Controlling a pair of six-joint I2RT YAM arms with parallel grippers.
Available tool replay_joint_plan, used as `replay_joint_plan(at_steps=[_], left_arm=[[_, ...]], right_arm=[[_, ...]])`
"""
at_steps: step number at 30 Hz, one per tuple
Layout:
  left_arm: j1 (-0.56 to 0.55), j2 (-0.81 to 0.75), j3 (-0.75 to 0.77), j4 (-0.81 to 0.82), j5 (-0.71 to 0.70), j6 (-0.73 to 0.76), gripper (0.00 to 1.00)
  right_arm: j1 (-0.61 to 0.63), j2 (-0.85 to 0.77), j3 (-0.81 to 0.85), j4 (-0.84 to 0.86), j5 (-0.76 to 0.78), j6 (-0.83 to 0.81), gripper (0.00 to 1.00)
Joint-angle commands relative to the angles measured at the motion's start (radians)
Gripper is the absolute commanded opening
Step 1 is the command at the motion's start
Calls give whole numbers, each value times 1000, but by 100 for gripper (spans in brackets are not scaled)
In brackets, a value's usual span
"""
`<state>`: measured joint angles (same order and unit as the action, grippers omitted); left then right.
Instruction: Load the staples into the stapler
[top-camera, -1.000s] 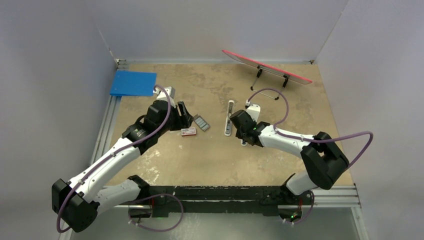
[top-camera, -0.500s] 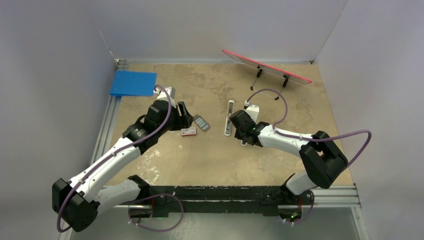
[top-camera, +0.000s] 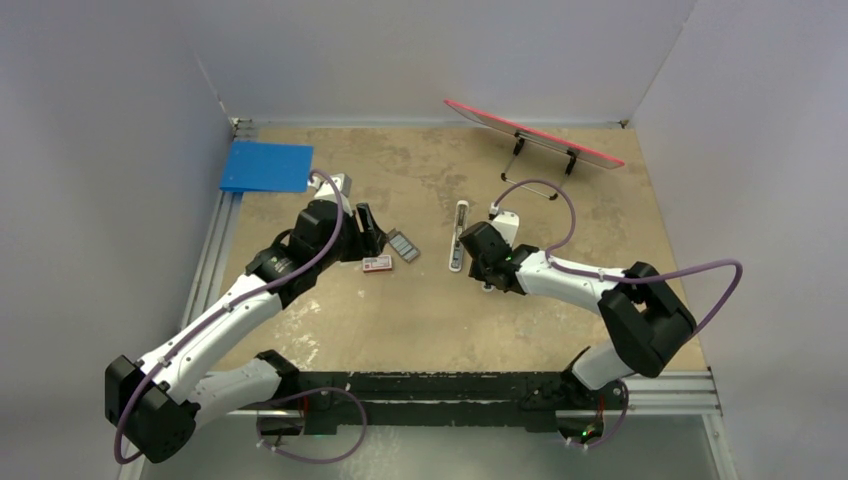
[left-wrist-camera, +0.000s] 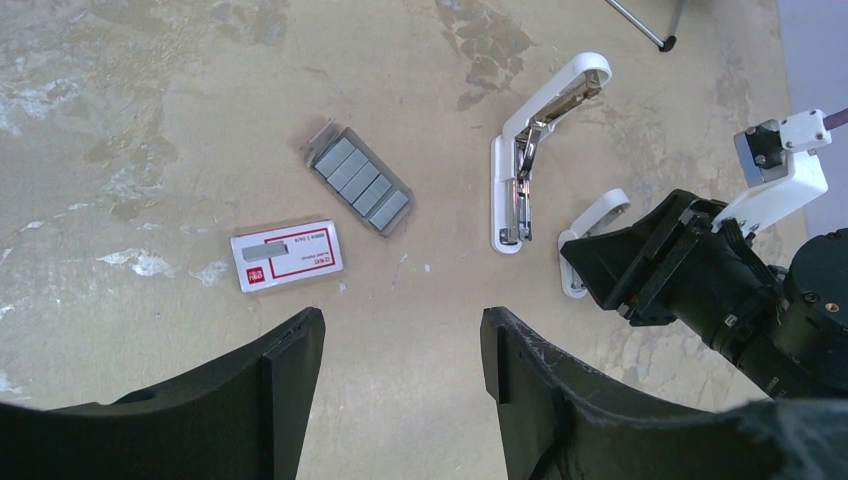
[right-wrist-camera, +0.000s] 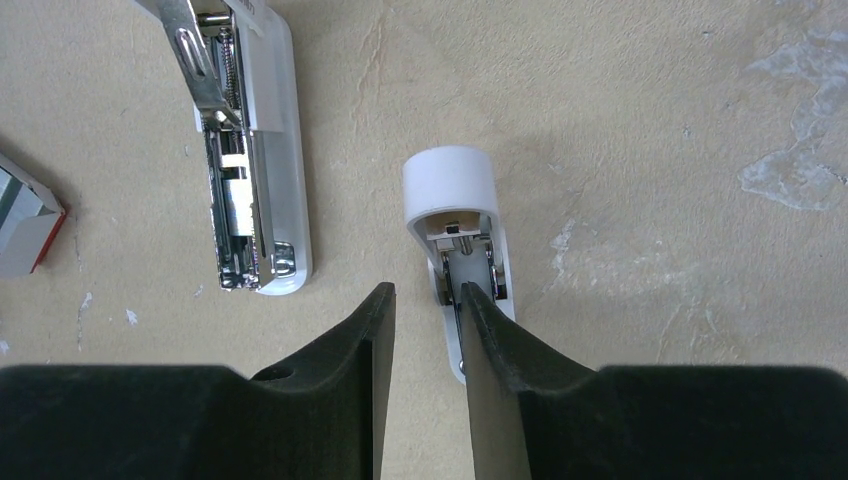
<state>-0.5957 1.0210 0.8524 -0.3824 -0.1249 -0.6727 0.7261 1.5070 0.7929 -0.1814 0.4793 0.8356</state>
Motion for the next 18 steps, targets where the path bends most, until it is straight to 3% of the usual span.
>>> replay_joint_plan(at_steps=[1, 12, 18], left_arm=[[7, -2, 9, 41, 11, -11, 59], [8, 0, 5, 43, 14, -17, 58], [8, 1, 4, 44, 19, -18, 58]], right_arm=[[-3, -17, -8, 1, 10, 16, 34], [-3, -39, -20, -25, -30, 33, 33], [-3, -59, 44, -69, 23, 35, 33]])
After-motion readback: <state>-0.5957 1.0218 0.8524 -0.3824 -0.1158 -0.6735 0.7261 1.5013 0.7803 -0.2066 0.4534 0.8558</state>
